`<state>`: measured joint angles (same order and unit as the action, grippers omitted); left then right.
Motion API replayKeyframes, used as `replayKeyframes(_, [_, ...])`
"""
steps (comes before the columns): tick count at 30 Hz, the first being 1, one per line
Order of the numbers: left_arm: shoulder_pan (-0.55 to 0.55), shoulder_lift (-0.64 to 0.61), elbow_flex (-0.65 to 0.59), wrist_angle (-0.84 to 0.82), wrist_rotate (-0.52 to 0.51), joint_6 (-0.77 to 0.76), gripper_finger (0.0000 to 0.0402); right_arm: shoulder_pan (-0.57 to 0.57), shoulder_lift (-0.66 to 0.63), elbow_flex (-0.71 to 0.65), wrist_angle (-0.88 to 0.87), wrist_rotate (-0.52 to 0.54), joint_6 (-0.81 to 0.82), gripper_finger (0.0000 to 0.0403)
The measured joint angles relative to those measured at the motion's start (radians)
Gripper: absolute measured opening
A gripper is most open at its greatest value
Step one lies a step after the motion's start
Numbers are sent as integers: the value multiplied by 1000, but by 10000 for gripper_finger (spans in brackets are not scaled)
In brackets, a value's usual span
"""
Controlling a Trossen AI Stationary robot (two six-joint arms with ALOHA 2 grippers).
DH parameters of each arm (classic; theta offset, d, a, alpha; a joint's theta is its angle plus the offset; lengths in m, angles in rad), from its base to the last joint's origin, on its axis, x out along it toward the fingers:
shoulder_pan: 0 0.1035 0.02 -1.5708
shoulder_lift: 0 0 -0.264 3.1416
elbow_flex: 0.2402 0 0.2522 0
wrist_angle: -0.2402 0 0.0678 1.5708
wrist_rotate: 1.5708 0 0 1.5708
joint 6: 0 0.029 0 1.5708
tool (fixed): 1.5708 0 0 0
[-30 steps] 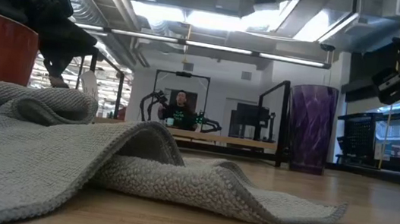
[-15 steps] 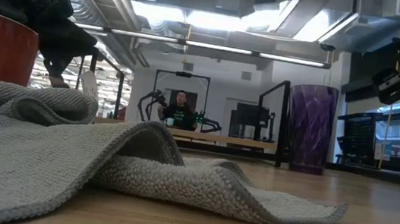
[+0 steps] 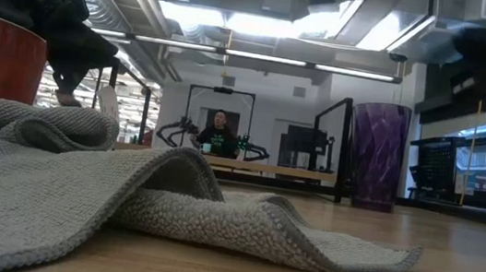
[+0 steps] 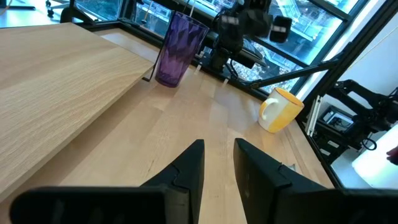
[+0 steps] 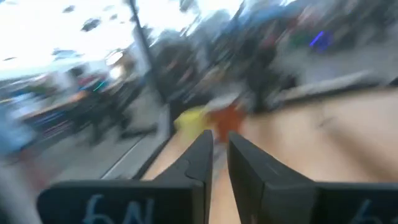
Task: Stack small to large cups/mugs on shelf
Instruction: Put the violet cup on the shelf
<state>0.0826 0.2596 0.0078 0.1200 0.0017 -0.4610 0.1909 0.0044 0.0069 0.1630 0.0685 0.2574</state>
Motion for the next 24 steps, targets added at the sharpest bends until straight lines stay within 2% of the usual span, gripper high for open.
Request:
replayKeyframes(3, [0, 0, 0, 0, 0, 0, 80, 0, 0, 0, 137, 154, -113, 49])
replayKeyframes(5, [0, 0, 0, 0, 0, 0, 80, 0, 0, 0, 247, 218, -192, 49])
replayKeyframes(11, [0, 0, 0, 0, 0, 0, 80, 0, 0, 1, 575, 221, -430, 49])
replayKeyframes(14, [0, 0, 0, 0, 0, 0, 80, 0, 0, 33, 553, 221, -476, 49])
replayKeyframes(18, [0, 0, 0, 0, 0, 0, 80, 0, 1, 111, 423, 214, -480, 49])
replayKeyframes(24, [0, 0, 0, 0, 0, 0, 80, 0, 49, 319, 235, 174, -553, 49])
